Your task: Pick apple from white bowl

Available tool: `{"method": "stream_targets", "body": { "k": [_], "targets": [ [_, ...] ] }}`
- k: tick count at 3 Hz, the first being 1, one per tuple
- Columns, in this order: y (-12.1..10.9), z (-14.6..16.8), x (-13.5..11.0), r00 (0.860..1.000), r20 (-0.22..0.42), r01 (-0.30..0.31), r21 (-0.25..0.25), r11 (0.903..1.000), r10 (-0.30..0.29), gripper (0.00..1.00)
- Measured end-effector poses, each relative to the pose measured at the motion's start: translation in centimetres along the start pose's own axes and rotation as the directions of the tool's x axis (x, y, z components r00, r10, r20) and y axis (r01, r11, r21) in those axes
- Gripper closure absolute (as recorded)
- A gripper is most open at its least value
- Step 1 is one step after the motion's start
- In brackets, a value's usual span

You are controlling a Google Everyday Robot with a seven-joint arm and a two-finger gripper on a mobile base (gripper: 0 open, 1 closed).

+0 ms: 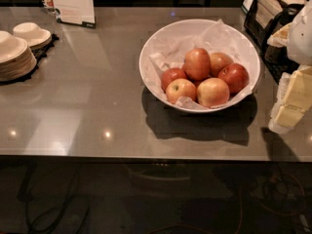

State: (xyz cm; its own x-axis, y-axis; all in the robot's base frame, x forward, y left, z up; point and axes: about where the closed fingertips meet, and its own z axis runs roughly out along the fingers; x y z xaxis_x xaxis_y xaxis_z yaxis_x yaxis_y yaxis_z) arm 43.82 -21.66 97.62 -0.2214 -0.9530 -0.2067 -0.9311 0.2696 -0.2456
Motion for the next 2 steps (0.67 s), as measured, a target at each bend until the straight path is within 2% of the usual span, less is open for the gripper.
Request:
{"method": "stream_targets", "body": {
  "k": [1,2],
  "targets": [
    [-0.1,-0.1,-0.1,1.0,0.001,0.002,0.003,1.0,-0.002,0.0],
    [-1.8,0.2,-2.6,0.998,0.041,0.045,0.015,0.9989,-0.046,0.0]
  ]
}}
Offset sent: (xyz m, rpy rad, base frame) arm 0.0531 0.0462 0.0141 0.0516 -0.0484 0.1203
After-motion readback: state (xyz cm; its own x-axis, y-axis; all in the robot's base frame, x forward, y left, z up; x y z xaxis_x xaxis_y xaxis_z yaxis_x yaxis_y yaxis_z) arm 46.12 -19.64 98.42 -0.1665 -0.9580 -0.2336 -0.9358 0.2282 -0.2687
